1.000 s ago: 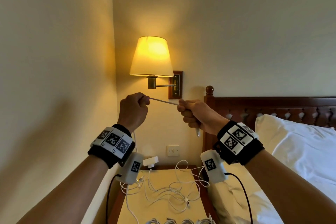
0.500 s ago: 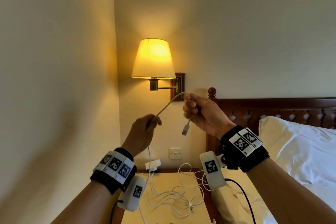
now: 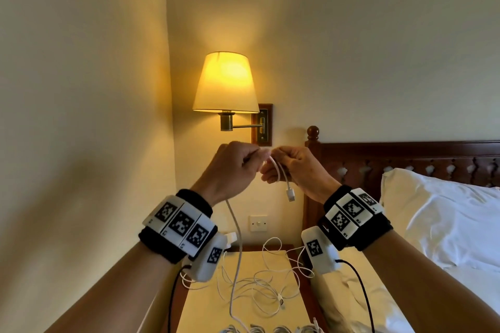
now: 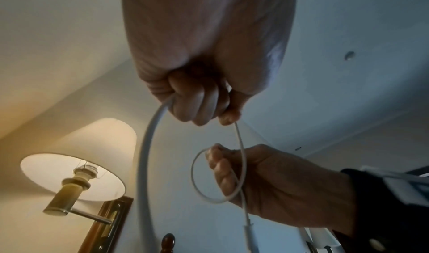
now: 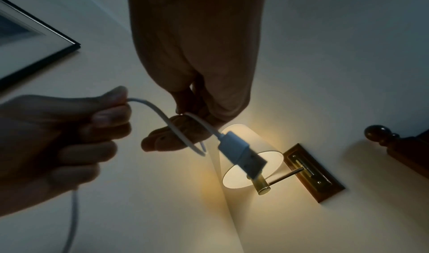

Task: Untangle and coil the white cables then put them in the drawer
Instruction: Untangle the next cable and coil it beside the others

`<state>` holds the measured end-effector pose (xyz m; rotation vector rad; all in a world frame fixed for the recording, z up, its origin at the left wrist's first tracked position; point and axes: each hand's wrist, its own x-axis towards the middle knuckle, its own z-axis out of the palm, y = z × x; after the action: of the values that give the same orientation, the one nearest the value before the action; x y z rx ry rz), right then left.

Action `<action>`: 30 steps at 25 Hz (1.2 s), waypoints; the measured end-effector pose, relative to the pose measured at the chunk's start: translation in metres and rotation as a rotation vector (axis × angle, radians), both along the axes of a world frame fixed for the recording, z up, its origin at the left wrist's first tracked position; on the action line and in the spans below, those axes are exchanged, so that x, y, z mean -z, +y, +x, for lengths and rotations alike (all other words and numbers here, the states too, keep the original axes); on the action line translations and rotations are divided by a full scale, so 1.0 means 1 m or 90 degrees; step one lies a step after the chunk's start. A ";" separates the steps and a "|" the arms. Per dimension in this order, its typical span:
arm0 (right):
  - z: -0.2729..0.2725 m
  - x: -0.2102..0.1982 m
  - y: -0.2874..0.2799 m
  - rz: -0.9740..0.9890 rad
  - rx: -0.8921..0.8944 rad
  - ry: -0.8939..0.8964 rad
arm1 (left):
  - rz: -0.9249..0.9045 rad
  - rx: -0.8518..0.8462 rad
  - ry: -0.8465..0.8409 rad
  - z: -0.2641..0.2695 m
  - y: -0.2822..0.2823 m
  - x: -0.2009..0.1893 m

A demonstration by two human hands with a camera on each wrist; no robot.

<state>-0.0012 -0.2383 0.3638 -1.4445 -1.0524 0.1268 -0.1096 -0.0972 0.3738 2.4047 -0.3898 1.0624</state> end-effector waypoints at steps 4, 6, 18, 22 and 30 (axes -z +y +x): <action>-0.010 0.004 0.006 0.031 -0.054 -0.001 | -0.004 -0.041 -0.099 0.016 0.008 -0.007; -0.014 0.011 0.008 0.052 -0.062 0.025 | -0.022 -0.051 -0.116 0.022 0.012 -0.004; -0.024 0.010 0.010 0.090 -0.208 0.355 | -0.185 -0.034 -0.027 0.042 0.029 0.043; -0.020 0.002 0.004 0.183 -0.198 0.424 | -0.331 0.029 0.097 0.049 0.042 0.097; -0.007 0.018 0.012 0.044 0.068 0.122 | 0.034 0.010 0.143 0.009 -0.001 0.083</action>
<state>-0.0078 -0.2264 0.3456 -1.3937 -0.8142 0.1475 -0.1007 -0.0982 0.2911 2.5299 -0.3626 0.7729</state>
